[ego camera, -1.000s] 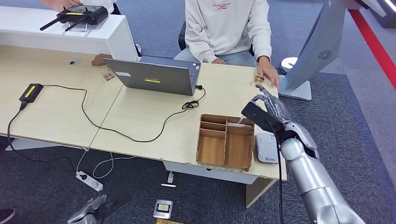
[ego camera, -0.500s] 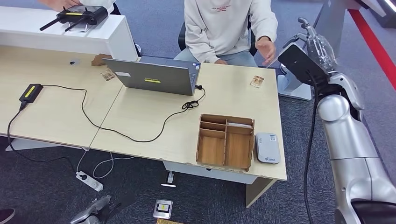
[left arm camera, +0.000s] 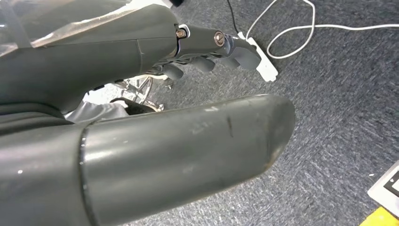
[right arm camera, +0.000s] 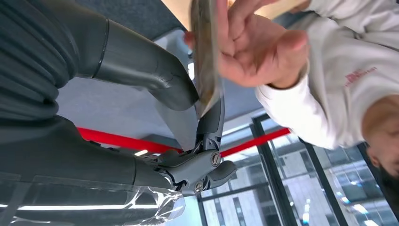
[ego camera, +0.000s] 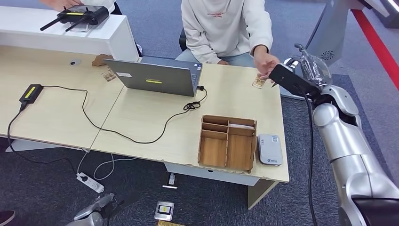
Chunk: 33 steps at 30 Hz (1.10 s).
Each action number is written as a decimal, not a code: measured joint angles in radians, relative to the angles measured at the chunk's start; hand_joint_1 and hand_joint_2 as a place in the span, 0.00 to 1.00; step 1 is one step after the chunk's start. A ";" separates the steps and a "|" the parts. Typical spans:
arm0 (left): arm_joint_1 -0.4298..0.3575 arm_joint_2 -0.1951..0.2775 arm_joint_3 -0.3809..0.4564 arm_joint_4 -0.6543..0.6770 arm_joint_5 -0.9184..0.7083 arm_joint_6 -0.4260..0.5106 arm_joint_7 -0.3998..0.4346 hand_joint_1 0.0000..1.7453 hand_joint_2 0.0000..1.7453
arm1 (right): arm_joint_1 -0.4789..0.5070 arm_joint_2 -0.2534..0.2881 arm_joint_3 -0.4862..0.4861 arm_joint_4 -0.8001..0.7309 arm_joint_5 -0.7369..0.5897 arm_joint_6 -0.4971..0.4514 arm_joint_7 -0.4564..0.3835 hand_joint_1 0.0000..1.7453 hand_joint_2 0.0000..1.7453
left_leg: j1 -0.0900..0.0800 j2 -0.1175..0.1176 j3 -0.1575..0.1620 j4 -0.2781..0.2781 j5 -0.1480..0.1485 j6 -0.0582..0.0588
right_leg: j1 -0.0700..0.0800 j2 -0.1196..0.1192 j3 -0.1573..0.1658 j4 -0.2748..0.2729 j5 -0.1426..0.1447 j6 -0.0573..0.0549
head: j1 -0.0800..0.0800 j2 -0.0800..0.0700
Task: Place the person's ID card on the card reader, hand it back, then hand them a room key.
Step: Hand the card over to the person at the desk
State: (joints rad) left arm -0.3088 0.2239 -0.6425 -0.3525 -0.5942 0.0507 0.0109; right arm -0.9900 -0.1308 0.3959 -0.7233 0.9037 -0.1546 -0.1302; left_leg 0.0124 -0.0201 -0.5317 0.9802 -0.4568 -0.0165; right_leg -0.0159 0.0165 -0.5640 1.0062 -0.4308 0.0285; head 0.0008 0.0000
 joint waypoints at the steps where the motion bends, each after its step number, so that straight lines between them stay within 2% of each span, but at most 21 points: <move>1: -0.003 0.000 -0.001 0.000 -0.001 -0.003 0.000 0.00 0.00 | -0.002 0.000 0.003 0.015 0.006 0.002 0.005 1.00 1.00 | 0.000 0.000 0.000 0.000 0.000 0.000 | 0.000 0.000 0.000 0.000 0.000 0.000 | 0.000 0.000; 11: -0.033 0.000 -0.018 -0.014 -0.015 -0.041 0.007 0.00 0.00 | -0.010 0.000 0.013 0.126 0.032 0.007 0.041 1.00 1.00 | 0.000 0.000 0.000 0.000 0.000 0.000 | 0.000 0.000 0.000 0.000 0.000 0.000 | 0.000 0.000; 25: -0.065 0.000 -0.043 -0.024 -0.029 -0.063 0.007 0.00 0.00 | -0.003 -0.010 0.014 0.185 0.043 0.010 0.057 1.00 1.00 | 0.000 -0.001 -0.001 0.000 0.000 0.000 | 0.000 -0.001 -0.001 0.000 0.000 0.000 | 0.000 0.000; 29: -0.068 0.000 -0.047 -0.025 -0.031 -0.063 0.007 0.00 0.00 | -0.003 -0.011 0.014 0.189 0.043 0.008 0.055 0.02 1.00 | 0.000 0.000 -0.001 0.000 0.000 0.000 | 0.000 -0.001 -0.001 0.000 0.000 0.000 | 0.000 0.000; 33: -0.073 0.000 -0.050 -0.025 -0.034 -0.060 0.005 0.00 0.00 | -0.004 -0.013 0.012 0.188 0.035 -0.036 0.027 0.00 1.00 | 0.000 0.000 -0.001 0.000 0.000 0.000 | 0.000 -0.001 -0.001 0.000 0.000 0.000 | 0.000 0.000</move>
State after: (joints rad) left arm -0.3814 0.2239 -0.6928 -0.3773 -0.6283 -0.0092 0.0158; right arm -0.9936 -0.1437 0.4078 -0.5357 0.9383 -0.1908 -0.1030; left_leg 0.0124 -0.0202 -0.5327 0.9805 -0.4571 -0.0163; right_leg -0.0159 0.0157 -0.5652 1.0062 -0.4311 0.0287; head 0.0008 0.0000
